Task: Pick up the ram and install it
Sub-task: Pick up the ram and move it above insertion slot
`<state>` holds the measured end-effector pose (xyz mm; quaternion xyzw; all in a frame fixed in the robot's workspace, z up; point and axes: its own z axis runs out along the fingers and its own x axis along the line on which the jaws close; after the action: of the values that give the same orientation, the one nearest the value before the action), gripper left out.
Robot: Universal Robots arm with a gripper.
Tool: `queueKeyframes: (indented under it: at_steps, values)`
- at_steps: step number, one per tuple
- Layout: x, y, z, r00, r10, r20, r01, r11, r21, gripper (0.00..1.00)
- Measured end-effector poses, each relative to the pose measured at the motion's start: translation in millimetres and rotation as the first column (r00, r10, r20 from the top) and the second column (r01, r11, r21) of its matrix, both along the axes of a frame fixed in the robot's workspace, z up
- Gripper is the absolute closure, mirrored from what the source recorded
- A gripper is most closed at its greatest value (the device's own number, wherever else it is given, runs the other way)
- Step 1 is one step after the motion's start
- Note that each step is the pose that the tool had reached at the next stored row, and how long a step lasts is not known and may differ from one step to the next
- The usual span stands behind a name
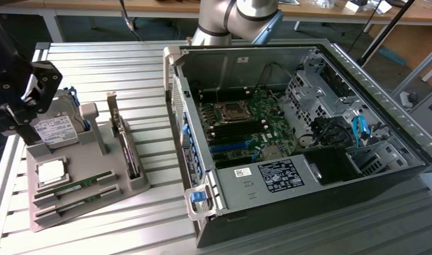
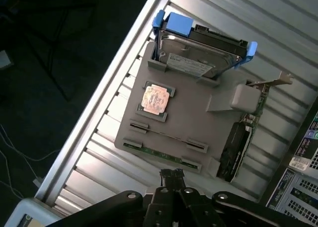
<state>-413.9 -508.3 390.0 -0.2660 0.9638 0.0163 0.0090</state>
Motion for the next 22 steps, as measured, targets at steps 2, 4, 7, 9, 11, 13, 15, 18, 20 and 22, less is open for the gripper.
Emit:
queueKeyframes:
  at_steps: [2, 4, 7, 9, 11, 13, 15, 18, 20, 22]
  values:
    - [0.0, 0.0, -0.1, 0.9994, 0.036, 0.0001, -0.036, 0.9994, 0.0001, 0.9]
    - [0.0, 0.0, -0.2, 0.9972, 0.075, 0.0001, -0.075, 0.9972, 0.0, 0.9]
    - [0.0, 0.0, -0.3, 0.9874, 0.158, 0.0, -0.158, 0.9874, 0.0001, 0.9]
    - [0.0, 0.0, -0.4, 0.9798, 0.2, 0.0001, -0.2, 0.9798, 0.0001, 0.9]
    - [0.0, 0.0, -0.4, 0.9719, 0.235, 0.0001, -0.235, 0.9719, 0.0001, 0.9]
    - [0.0, 0.0, -0.5, 0.9619, 0.273, 0.0, -0.273, 0.9619, 0.0, 0.9]
    - [0.0, 0.0, -0.6, 0.9495, 0.314, 0.0, -0.314, 0.9495, 0.0, 0.9]
    - [0.0, 0.0, -0.6, 0.9306, 0.366, 0.0, -0.366, 0.9306, 0.0, 0.9]
    - [0.0, 0.0, -0.8, 0.9069, 0.421, 0.0, -0.421, 0.9069, 0.0, 0.9]
    - [0.0, 0.0, -0.8, 0.891, 0.454, 0.0, -0.454, 0.891, 0.0, 0.9]
